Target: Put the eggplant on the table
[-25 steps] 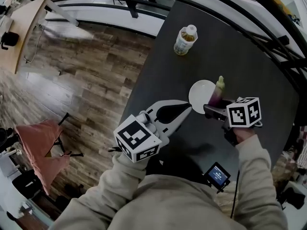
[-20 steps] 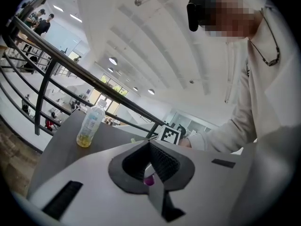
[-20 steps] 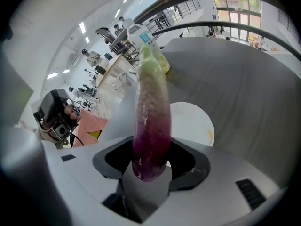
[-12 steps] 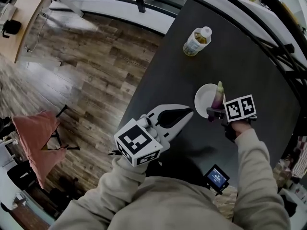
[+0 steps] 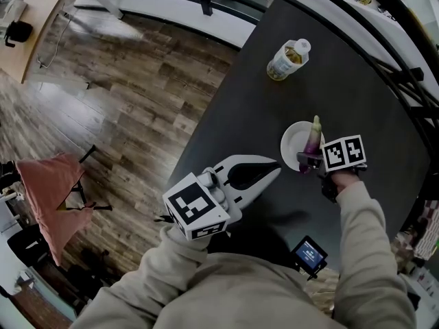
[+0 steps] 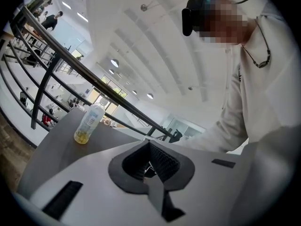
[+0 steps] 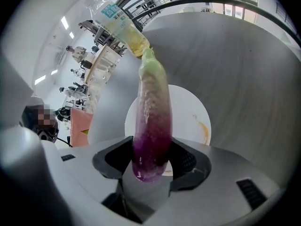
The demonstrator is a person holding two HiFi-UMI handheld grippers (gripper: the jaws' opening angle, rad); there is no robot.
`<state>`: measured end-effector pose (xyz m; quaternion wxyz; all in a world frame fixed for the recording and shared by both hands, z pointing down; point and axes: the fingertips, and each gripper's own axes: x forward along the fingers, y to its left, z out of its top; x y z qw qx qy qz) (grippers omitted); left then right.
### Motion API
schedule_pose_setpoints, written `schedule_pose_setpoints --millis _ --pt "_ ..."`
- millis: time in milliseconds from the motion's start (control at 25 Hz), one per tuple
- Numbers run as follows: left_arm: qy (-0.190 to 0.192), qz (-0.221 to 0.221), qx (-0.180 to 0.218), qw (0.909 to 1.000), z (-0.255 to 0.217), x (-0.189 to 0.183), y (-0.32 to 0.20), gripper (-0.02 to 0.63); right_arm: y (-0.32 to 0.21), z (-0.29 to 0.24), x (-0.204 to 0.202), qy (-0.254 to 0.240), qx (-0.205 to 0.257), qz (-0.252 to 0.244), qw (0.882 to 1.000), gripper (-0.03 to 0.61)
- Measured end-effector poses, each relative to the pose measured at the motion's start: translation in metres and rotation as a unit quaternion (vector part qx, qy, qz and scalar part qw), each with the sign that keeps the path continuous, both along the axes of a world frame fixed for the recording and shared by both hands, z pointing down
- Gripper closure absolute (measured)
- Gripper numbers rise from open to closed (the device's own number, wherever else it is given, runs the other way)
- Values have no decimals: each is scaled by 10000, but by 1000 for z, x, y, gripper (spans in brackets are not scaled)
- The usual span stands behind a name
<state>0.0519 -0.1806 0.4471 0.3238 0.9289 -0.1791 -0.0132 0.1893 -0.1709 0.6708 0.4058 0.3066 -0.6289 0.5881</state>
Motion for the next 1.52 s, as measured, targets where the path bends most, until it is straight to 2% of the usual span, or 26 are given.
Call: schedule_pose_setpoints --millis 400,760,1320,1520 --pt "123 -14 73 9999 -6 -4 3 609 4 2 -1 119 33 -195 9997 336" --pt "91 -25 137 9999 -9 -6 8 609 5 -4 1 255 390 -260 9986 270" --pt "-2 186 324 9993 -23 -4 16 609 3 -20 11 237 742 111 9969 268" --pt "-232 448 519 9974 -39 5 13 609 -3 -47 18 190 1067 327 9936 268"
